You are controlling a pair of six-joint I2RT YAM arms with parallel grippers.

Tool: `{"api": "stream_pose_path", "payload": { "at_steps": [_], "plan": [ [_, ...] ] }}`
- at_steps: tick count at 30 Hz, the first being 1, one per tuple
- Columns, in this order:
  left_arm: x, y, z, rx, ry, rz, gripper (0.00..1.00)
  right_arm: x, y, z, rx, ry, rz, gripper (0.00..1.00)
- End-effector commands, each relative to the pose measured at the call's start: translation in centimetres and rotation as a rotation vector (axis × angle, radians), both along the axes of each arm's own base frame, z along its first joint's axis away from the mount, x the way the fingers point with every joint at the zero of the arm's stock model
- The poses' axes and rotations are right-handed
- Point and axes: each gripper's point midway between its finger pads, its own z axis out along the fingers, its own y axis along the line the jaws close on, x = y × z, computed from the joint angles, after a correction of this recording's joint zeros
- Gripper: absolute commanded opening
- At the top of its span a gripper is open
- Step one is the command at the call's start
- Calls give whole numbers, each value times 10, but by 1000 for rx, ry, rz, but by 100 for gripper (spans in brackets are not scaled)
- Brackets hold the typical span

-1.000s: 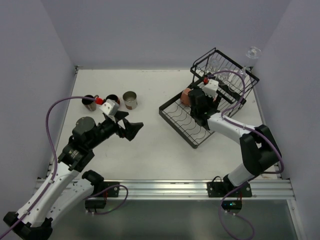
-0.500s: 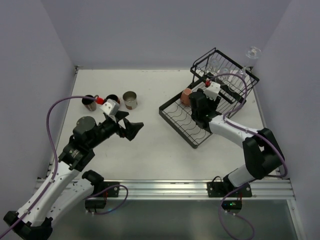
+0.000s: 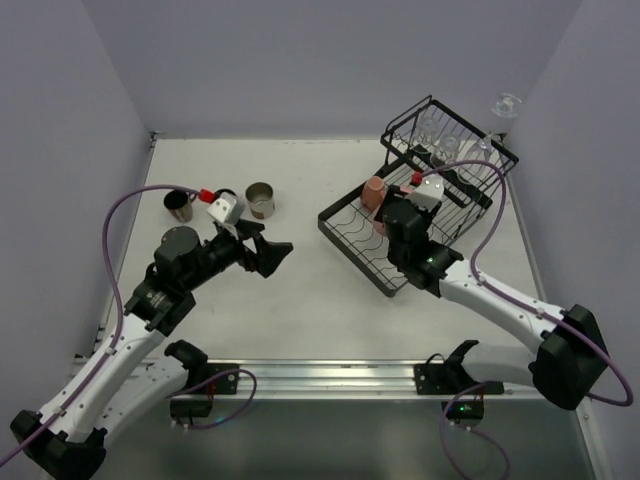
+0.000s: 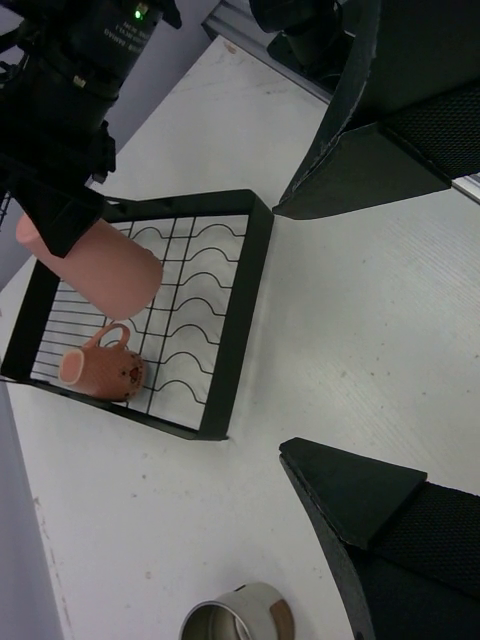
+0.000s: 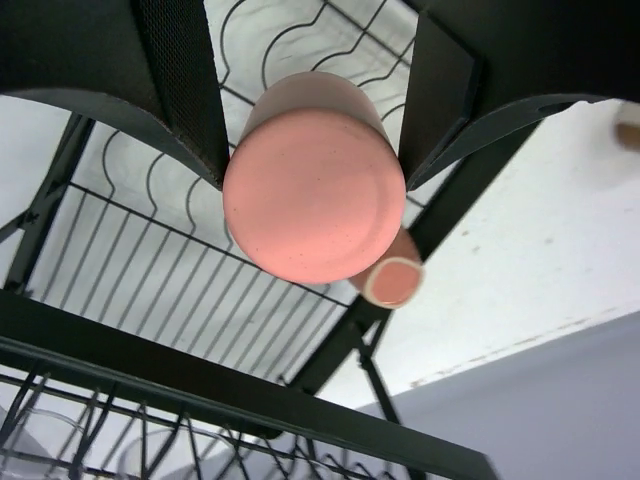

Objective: Unload the cups from the dish rack

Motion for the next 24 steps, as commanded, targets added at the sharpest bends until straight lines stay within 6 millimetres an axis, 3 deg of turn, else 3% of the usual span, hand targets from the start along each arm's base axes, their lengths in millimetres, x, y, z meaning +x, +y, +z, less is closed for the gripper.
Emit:
{"api": "stream_pose_path", "payload": {
  "at_steps": [1,2,3,5,6,7,10,13,17,22,24],
  "plan": [
    [-2,-11,26,-98,-31,-35,100,-16,19,37,76,-83,100,41],
    [-2,-11,27,-108,-30,-34,100,-19,27,43,98,-96,134,41],
    [-2,-12,27,-118,-23,-36,100,-26,50,46,136,-95,238,41],
    [-2,-15,26,-152,-1,-41,100,-34,76,62,258,-124,354,41],
    [-4,-17,23,-169,25,-43,100,-43,102,64,322,-106,489,41],
    [-4,-17,30,-197,5,-44,99,-46,115,74,380,-125,550,41],
    [-3,-12,18,-229,53,0,91,-62,154,93,527,-111,733,41],
    [-3,-10,-1,-269,128,38,89,-70,179,103,615,-106,847,41],
    [-8,-14,-14,-353,182,24,88,-82,189,111,717,-121,919,41],
    [-8,-19,-30,-402,247,21,85,-95,190,106,812,-113,962,41],
    [-11,-18,-27,-426,243,14,85,-97,189,104,840,-113,963,41]
  ]
}}
